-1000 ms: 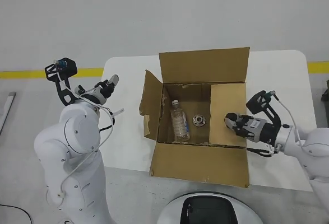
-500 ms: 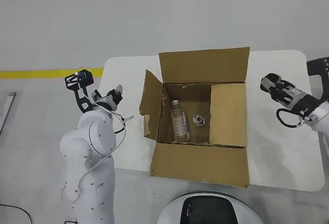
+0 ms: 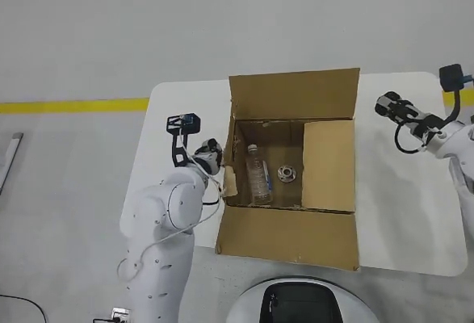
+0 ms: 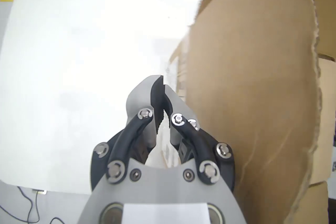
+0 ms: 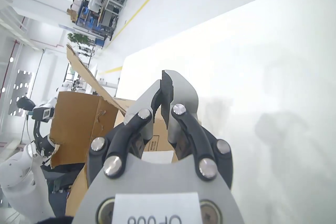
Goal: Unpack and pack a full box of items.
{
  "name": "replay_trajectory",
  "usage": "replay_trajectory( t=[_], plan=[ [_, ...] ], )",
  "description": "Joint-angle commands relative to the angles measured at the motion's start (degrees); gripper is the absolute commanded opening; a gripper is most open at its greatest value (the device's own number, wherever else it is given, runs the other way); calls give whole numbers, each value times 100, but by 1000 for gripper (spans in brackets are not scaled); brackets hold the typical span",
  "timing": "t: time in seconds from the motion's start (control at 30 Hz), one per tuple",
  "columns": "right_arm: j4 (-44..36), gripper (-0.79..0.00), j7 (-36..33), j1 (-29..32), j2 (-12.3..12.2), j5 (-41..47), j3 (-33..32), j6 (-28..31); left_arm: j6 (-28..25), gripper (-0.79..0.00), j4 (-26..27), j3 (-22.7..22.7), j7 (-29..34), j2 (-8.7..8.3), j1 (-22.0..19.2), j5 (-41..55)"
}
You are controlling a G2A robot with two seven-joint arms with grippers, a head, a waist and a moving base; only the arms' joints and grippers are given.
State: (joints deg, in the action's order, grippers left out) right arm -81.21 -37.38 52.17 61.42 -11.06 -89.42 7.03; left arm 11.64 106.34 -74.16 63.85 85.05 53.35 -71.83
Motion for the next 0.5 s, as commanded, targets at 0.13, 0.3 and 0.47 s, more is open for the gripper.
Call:
replay_trajectory(
  t=[0.13,0.3,0.47],
  plan=[
    [369,-785,-49,-498,35,185,290,198,-112,-785,-167,494,12,58,-133,345],
    [618,-785,-192,-729,49,389,432,362,-334,-662,-325,715,112,68,-231,442],
    [793,-785,-609,-883,46,857,490,844,-355,0,-269,711,81,53,-253,337]
  ],
)
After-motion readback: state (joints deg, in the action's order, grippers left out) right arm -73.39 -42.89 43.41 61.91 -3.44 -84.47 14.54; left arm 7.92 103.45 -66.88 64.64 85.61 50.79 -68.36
